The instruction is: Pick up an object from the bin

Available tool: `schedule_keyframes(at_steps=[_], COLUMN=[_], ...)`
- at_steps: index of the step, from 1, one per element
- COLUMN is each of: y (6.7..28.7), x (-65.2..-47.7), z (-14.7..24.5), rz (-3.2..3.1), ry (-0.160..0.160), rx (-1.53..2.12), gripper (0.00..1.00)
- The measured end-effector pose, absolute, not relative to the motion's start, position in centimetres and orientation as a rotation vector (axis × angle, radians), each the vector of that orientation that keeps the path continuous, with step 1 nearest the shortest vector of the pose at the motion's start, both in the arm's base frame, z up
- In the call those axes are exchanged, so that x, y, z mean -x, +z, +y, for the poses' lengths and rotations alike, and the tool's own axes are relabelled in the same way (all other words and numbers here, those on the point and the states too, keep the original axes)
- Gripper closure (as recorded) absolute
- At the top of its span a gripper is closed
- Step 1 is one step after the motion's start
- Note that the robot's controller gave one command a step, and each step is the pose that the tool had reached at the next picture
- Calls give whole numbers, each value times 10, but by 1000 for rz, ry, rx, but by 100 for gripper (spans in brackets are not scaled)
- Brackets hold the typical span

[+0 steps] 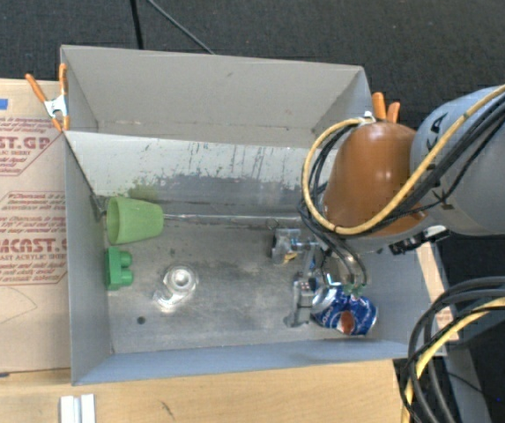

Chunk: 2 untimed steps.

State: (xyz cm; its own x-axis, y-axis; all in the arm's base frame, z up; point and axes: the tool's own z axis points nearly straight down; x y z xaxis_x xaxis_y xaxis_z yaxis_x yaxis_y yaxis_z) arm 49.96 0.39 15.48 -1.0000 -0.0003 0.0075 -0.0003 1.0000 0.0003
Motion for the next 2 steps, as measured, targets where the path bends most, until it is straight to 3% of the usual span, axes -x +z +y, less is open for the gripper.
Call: schedule_keyframes(at_steps=[1,2], y=[136,121], x=[-537,-561], z=[-36,-77], rz=[-3129,-3143], ry=[1,2], rx=[295,-8], gripper=[0,0])
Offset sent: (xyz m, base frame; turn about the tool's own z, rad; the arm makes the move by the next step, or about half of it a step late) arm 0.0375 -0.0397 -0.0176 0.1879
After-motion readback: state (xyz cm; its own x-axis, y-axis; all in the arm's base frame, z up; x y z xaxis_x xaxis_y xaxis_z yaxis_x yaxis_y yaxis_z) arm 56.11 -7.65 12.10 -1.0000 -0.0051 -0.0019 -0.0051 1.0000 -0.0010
